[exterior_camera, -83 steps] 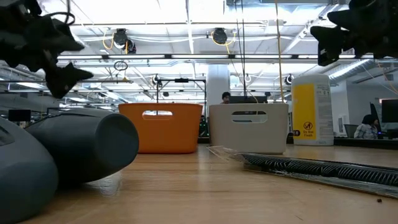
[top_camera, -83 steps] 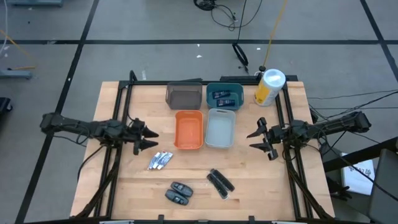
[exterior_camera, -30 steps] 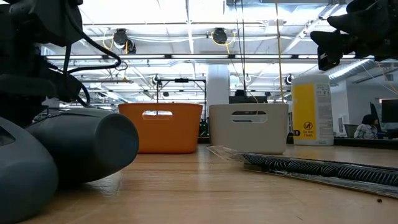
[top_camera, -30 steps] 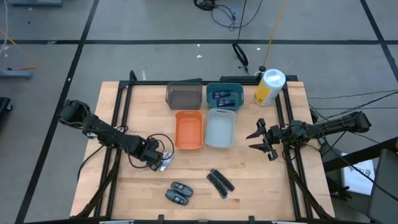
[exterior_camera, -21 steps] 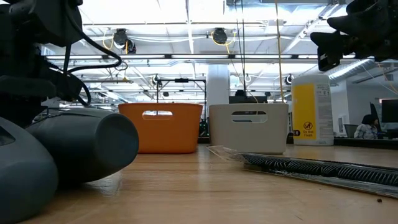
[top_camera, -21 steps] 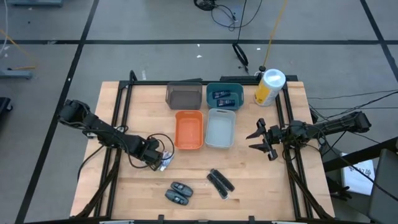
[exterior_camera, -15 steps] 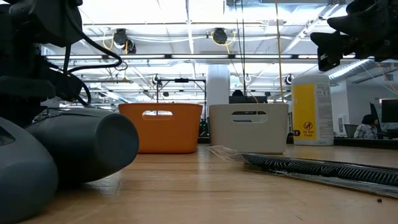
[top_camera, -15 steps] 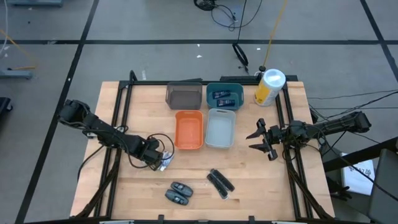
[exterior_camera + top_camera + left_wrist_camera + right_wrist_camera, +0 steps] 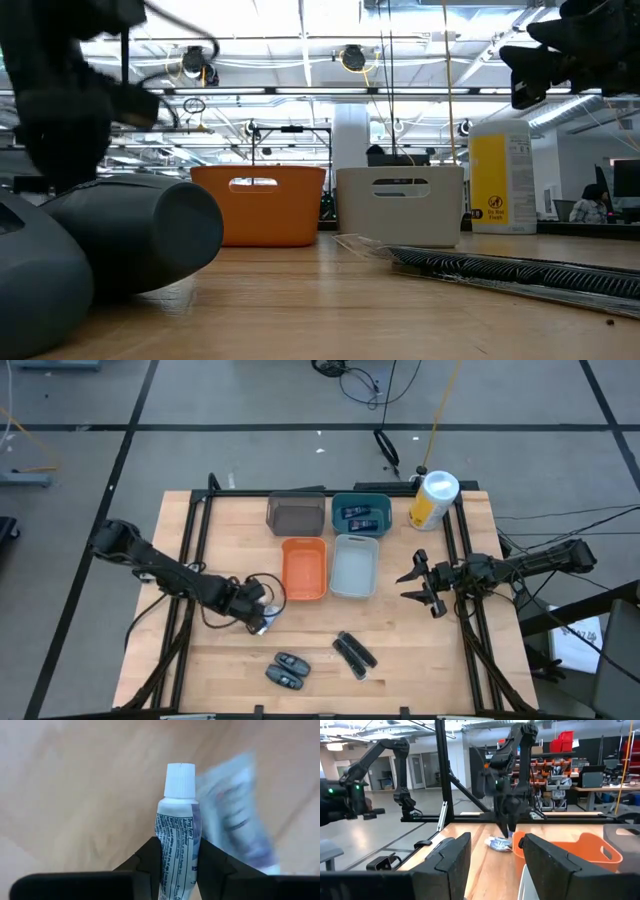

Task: Pick & Place Travel size toiletries
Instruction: Put the left white toothpaste into the black transparent bin

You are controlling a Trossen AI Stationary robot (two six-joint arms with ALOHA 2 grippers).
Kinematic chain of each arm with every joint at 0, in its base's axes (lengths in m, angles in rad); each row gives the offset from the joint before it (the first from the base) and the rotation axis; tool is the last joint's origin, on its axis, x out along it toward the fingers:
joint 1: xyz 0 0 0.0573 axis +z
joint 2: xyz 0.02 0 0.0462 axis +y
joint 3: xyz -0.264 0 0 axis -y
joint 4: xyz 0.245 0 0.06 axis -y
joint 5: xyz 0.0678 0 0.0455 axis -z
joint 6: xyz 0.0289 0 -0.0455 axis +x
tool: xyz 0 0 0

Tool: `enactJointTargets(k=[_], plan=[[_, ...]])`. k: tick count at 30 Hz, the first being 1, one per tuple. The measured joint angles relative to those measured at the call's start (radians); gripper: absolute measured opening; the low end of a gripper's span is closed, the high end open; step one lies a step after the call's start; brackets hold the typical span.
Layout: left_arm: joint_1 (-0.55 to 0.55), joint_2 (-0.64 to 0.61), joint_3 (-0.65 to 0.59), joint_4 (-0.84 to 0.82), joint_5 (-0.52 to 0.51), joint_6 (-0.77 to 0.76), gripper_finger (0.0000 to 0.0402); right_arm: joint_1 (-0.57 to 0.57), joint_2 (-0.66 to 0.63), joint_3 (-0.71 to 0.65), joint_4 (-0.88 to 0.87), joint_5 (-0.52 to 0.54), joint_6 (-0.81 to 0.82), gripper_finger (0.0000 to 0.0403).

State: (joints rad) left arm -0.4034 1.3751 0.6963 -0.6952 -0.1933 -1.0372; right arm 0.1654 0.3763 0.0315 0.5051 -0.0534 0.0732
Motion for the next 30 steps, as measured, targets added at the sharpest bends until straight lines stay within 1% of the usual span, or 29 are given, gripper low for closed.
enactJointTargets(k=[5,10,16,20,25,30], plan=[[-0.011,-0.093,0.010,0.031,-0.091,0.063,0.0092,0.000,0.000,0.000,-0.013,0.000,0.017,0.0171],[-0.039,-0.223,0.010,0.057,-0.187,0.128,0.0092,0.000,0.000,0.000,-0.021,0.000,0.018,0.0171],[-0.069,-0.373,0.012,0.086,-0.296,0.251,0.0092,0.000,0.001,0.000,-0.032,0.000,0.018,0.0171],[-0.083,-0.450,0.012,0.137,-0.364,0.370,0.0092,0.000,0.001,0.000,-0.032,0.000,0.017,0.0171],[-0.084,-0.499,0.012,0.226,-0.381,0.527,0.0092,0.000,0.001,0.000,-0.032,0.000,0.019,0.0171],[-0.084,-0.505,0.007,0.292,-0.337,0.603,0.0092,0.000,0.000,0.000,-0.032,0.000,0.019,0.0171]])
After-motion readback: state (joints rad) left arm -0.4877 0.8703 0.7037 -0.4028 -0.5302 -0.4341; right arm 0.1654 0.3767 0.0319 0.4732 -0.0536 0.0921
